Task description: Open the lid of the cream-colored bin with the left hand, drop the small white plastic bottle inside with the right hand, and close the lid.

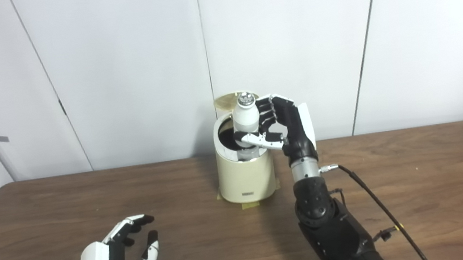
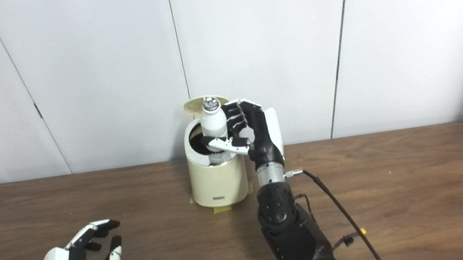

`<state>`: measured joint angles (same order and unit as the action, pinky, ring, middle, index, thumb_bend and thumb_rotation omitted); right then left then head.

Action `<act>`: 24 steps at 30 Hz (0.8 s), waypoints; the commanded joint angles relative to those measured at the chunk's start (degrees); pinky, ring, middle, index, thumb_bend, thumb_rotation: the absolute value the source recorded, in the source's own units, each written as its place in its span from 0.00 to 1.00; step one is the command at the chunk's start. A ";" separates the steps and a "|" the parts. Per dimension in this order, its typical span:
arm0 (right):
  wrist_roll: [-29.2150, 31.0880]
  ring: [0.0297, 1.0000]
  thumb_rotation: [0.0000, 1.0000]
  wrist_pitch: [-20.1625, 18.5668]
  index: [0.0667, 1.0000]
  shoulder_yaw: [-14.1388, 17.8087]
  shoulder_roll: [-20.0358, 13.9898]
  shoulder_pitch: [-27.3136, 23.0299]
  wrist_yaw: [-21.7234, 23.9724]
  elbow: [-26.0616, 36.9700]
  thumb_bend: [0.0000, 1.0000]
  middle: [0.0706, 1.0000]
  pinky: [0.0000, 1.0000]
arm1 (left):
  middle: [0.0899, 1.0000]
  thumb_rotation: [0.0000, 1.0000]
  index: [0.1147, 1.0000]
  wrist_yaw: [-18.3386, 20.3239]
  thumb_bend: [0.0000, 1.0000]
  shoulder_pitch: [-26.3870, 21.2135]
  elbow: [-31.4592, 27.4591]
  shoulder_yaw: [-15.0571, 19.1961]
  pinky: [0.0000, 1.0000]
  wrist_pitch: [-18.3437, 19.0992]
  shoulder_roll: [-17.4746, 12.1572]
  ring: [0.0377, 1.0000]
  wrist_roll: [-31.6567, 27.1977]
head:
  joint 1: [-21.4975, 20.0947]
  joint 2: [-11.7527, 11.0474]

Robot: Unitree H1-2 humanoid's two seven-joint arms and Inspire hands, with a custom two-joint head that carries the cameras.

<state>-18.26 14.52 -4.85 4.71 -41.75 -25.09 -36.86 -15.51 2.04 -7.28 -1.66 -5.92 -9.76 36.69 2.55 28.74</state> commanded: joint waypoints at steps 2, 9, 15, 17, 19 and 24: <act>-1.10 0.54 0.07 -1.67 0.48 -0.61 -0.30 -1.54 0.72 1.19 0.61 0.53 0.46 | 0.67 0.38 0.64 -1.38 0.25 2.05 1.65 -1.68 0.58 -1.71 2.58 0.67 -0.68 | 0.03 0.01; -1.92 0.58 0.12 -1.90 0.59 -0.84 -0.67 -1.52 0.46 1.27 0.93 0.60 0.49 | 0.67 0.41 0.64 -1.05 0.25 2.11 1.27 -1.68 0.58 -0.98 2.69 0.67 -0.50 | -0.08 0.03; -1.59 0.59 0.13 -2.77 0.59 -0.82 -0.71 -1.24 1.12 2.13 0.94 0.61 0.49 | 0.68 0.42 0.64 -1.01 0.26 2.12 1.33 -1.65 0.58 -1.28 2.51 0.68 -0.70 | -0.09 0.10; -1.46 0.60 0.15 -2.81 0.60 -0.83 -0.71 -1.12 1.23 2.33 0.95 0.61 0.49 | 0.67 0.42 0.64 -1.22 0.25 2.06 1.29 -1.62 0.58 -1.17 2.54 0.67 -0.37 | -0.07 0.07; -1.25 0.59 0.17 -2.10 0.60 -0.86 -0.80 -1.03 1.34 2.15 0.95 0.61 0.49 | 0.67 0.41 0.64 -1.41 0.25 2.04 1.25 -1.62 0.58 -1.29 2.50 0.67 -0.19 | -0.13 0.09; -0.74 0.56 0.20 -0.57 0.58 -0.62 -0.81 -0.84 1.06 1.68 0.95 0.58 0.47 | 0.67 0.38 0.64 -1.28 0.25 2.10 1.22 -1.57 0.58 -1.18 2.43 0.67 -0.26 | -0.19 0.12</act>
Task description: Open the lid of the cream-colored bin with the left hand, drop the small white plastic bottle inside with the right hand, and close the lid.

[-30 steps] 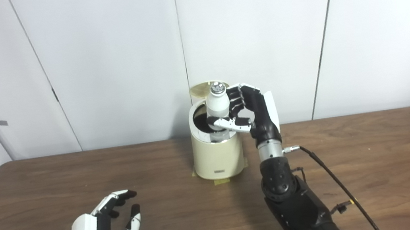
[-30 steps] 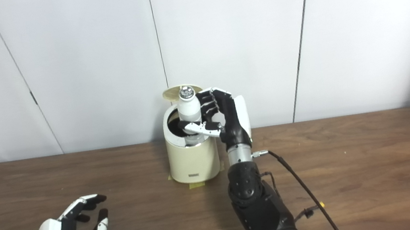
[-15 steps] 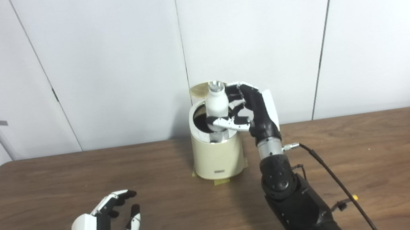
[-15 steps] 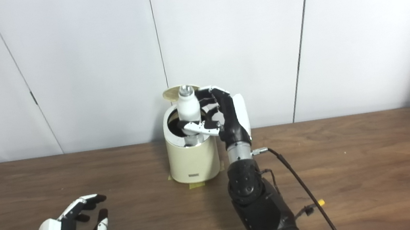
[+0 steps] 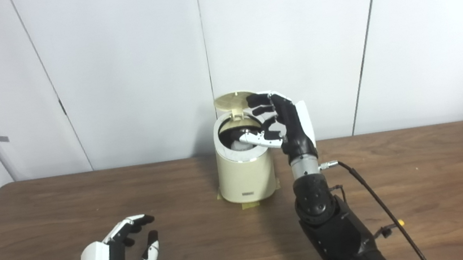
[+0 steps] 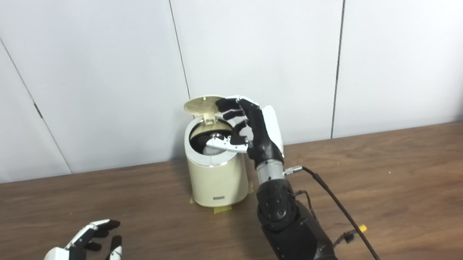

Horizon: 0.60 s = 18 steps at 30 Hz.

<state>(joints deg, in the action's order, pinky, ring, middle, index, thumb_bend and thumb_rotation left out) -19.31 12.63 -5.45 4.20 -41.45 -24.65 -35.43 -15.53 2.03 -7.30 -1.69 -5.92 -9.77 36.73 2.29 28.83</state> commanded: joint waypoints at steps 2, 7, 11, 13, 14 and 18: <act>1.11 0.54 0.22 3.38 0.55 0.45 -0.12 -0.83 0.15 -0.03 0.93 0.56 0.45 | 0.67 0.39 0.64 -1.34 0.25 2.10 1.25 -1.57 0.58 -1.28 2.40 0.67 -0.19 | 0.05 0.06; 1.47 0.39 0.41 10.84 0.41 2.17 0.45 0.37 -4.26 -1.25 0.78 0.42 0.35 | 0.67 0.40 0.64 -1.24 0.25 2.10 1.17 -1.53 0.58 -1.20 2.52 0.67 -0.44 | -0.09 0.13; 3.19 0.24 0.39 14.19 0.26 3.03 0.11 3.13 -4.96 1.96 0.73 0.27 0.23 | 0.67 0.38 0.64 -1.17 0.25 2.05 1.28 -1.51 0.58 -1.22 2.34 0.67 -0.42 | -0.33 0.26; 3.12 0.22 0.38 14.15 0.24 3.11 -0.47 5.02 -4.30 4.75 0.72 0.24 0.21 | 0.67 0.37 0.64 -1.17 0.25 2.04 1.33 -1.49 0.58 -1.44 2.22 0.67 -0.59 | -0.36 0.26; 3.51 0.22 0.38 14.18 0.24 2.82 -1.21 6.32 -3.92 6.32 0.70 0.24 0.21 | 0.67 0.36 0.64 -1.24 0.25 2.03 1.35 -1.48 0.58 -1.52 2.18 0.67 -0.57 | -0.39 0.27; 5.49 0.49 0.18 14.28 0.44 0.62 -5.02 10.88 -1.66 11.10 0.51 0.50 0.44 | 0.67 0.34 0.64 -1.51 0.25 1.98 1.56 -1.41 0.58 -1.90 2.04 0.67 -0.65 | -0.50 0.23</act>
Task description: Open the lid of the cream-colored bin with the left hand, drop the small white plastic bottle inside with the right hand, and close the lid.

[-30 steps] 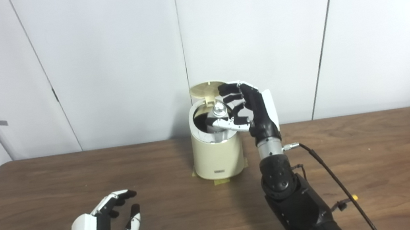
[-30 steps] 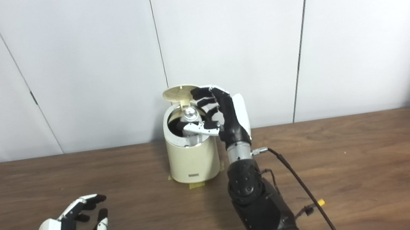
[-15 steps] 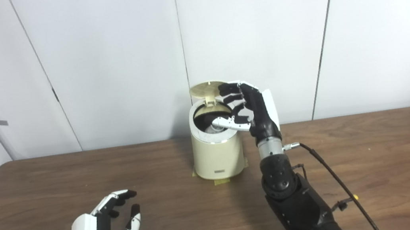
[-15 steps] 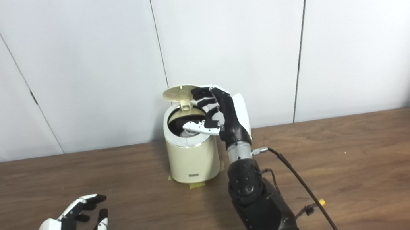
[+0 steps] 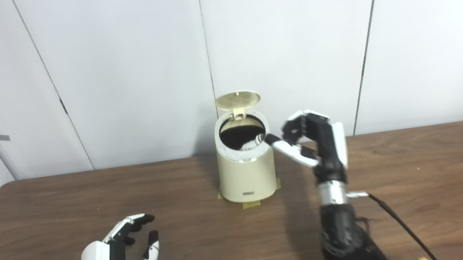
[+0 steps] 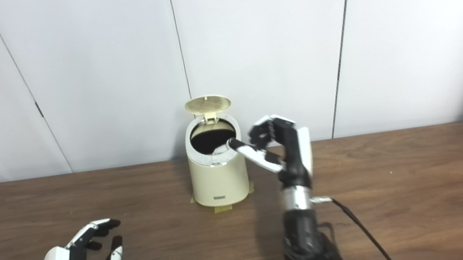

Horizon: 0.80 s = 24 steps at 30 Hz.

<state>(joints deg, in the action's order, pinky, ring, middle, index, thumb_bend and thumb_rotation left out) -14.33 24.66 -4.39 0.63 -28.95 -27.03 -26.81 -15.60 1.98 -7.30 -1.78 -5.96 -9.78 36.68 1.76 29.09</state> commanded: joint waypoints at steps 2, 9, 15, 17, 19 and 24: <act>3.35 0.62 0.41 2.26 0.57 -1.11 -3.85 1.24 4.02 5.29 0.57 0.63 0.55 | 0.67 0.34 0.64 -1.34 0.25 2.04 1.50 -1.28 0.58 -1.82 1.96 0.67 -0.68 | -0.06 0.05; 16.39 0.86 0.69 2.26 0.87 2.25 -7.41 7.99 17.88 8.79 0.77 0.88 0.81 | 0.67 0.31 0.63 -1.83 0.25 1.79 2.13 -1.08 0.57 -2.52 1.66 0.67 -0.88 | -0.26 -0.07; 9.38 0.61 0.51 0.85 0.59 6.54 -5.89 17.19 13.39 16.98 0.58 0.59 0.52 | 0.67 0.35 0.63 -1.76 0.26 1.43 2.41 -0.51 0.58 -2.78 1.58 0.67 -1.73 | -0.36 -0.26; 8.87 0.65 0.47 0.22 0.64 6.04 -7.47 19.21 16.07 17.88 0.51 0.63 0.55 | 0.67 0.37 0.64 -1.59 0.26 1.14 2.00 -0.27 0.58 -2.59 1.73 0.67 -1.92 | -0.46 -0.36; 10.32 0.81 0.61 0.16 0.83 4.80 -9.86 20.53 20.33 17.95 0.49 0.82 0.75 | 0.68 0.44 0.65 -1.65 0.27 0.62 1.48 -0.09 0.58 -2.79 1.86 0.68 -2.02 | -0.40 -0.56; 14.68 0.92 0.84 -0.95 0.95 4.55 -10.98 20.79 25.88 18.50 0.54 0.95 0.91 | 0.68 0.51 0.65 -1.17 0.26 -0.80 0.18 0.39 0.58 -3.41 1.89 0.67 -3.10 | -0.16 -0.64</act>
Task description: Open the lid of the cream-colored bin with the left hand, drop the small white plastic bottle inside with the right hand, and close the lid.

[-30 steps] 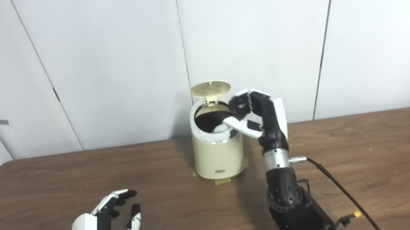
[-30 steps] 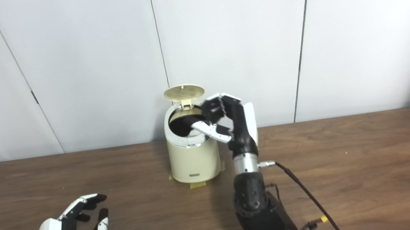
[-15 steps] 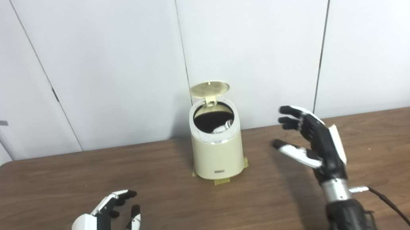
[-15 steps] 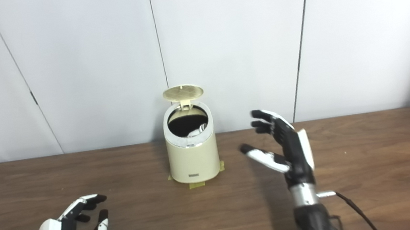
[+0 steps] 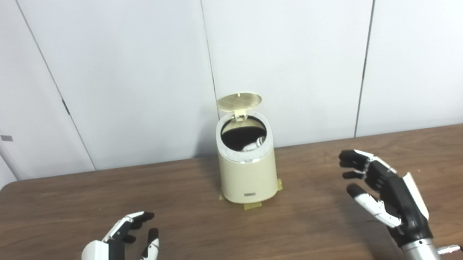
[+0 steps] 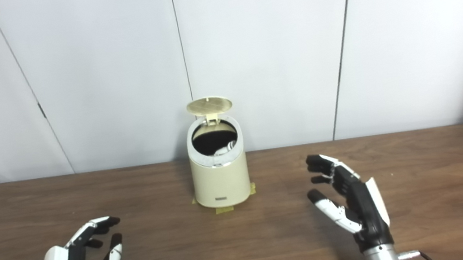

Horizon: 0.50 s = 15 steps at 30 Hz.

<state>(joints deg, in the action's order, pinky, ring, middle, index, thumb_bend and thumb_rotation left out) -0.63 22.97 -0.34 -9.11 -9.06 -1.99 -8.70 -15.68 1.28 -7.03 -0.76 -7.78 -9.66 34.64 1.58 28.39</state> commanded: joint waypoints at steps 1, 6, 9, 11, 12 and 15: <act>0.91 0.92 0.85 0.44 0.95 0.66 -1.18 1.00 1.19 0.67 0.52 0.94 0.91 | 0.68 0.50 0.65 -0.98 0.26 -0.70 -0.64 -0.47 0.58 -1.67 1.67 0.67 -1.34 | 0.10 0.05; 1.16 0.91 0.79 -0.26 0.94 1.41 -0.65 1.55 2.35 0.91 0.44 0.93 0.90 | 0.70 0.70 0.68 4.21 0.28 -7.24 -6.19 0.63 0.59 1.90 -0.20 0.70 -5.23 | 0.30 -0.20; 0.90 0.91 0.76 0.34 0.93 1.76 -0.46 1.65 2.57 0.13 0.42 0.92 0.89 | 0.74 0.93 0.72 8.66 0.41 -13.55 -9.27 1.27 0.66 5.61 -2.49 0.74 -5.31 | 0.32 -0.44; 0.17 0.91 0.73 0.06 0.92 1.82 -0.37 1.77 2.38 0.11 0.39 0.92 0.87 | 0.78 0.99 0.76 12.42 0.54 -18.92 -11.08 1.25 0.74 9.23 -4.20 0.79 -4.83 | 0.41 -0.64; -0.69 0.91 0.73 0.05 0.92 1.80 -0.26 1.83 2.04 0.24 0.39 0.92 0.87 | 0.78 0.99 0.77 16.11 0.56 -22.88 -12.54 0.75 0.74 13.26 -5.40 0.80 -4.08 | 0.41 -0.64; -2.24 0.89 0.71 0.57 0.90 1.84 0.13 1.74 1.45 0.12 0.37 0.90 0.84 | 0.87 1.00 0.84 25.56 0.72 -32.19 -15.20 -1.77 0.86 23.50 -8.35 0.90 -1.23 | 0.34 -0.94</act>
<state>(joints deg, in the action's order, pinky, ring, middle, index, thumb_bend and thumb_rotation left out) -1.97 21.71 1.10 -9.00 -8.53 0.05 -8.08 6.19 -26.38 -19.92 -1.52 12.74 -17.27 31.91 1.93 27.51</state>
